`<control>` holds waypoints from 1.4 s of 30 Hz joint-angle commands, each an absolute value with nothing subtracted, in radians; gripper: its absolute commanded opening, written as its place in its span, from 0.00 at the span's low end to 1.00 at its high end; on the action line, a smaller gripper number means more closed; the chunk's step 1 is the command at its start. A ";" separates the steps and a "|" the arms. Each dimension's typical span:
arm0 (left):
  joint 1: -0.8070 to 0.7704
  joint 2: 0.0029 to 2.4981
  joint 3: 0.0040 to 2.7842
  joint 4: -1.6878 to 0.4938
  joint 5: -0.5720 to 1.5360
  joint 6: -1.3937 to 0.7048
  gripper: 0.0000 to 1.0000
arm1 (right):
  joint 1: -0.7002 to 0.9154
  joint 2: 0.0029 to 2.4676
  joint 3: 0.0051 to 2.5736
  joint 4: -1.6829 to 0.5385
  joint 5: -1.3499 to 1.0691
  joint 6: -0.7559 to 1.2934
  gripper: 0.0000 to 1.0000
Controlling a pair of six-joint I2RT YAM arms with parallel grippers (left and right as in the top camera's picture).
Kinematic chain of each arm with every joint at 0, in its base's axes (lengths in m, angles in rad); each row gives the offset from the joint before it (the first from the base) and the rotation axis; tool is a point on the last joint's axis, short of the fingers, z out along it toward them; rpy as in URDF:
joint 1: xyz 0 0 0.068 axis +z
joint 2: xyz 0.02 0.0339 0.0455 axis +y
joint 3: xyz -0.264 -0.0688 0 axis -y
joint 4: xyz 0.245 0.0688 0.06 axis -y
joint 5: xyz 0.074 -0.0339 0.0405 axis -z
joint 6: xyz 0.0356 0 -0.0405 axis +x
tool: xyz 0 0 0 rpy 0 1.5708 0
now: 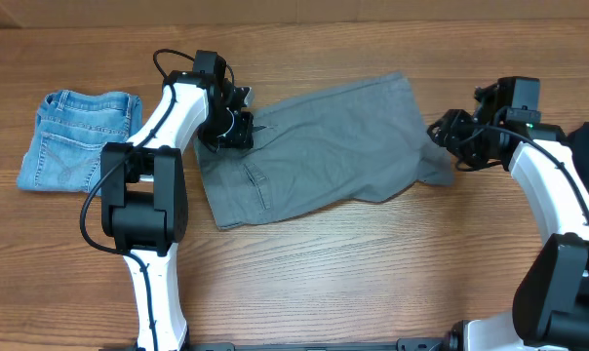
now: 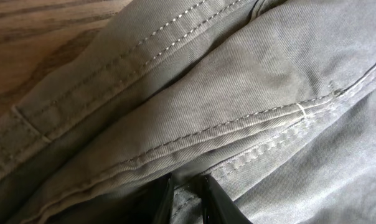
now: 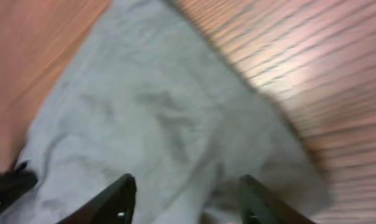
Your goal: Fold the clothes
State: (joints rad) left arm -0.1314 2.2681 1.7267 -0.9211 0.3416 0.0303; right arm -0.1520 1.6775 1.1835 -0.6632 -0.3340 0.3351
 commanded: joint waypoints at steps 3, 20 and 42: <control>-0.131 2.330 1.703 -0.944 0.304 0.049 0.21 | -0.226 1.714 1.192 -0.664 -0.257 0.379 0.47; -0.064 2.218 1.777 -1.193 0.337 0.006 0.20 | -0.176 1.760 1.193 -0.653 -0.633 0.201 0.39; -0.040 2.066 1.510 -1.091 0.368 -0.074 0.24 | -0.015 1.929 1.191 -0.693 -0.269 0.407 0.22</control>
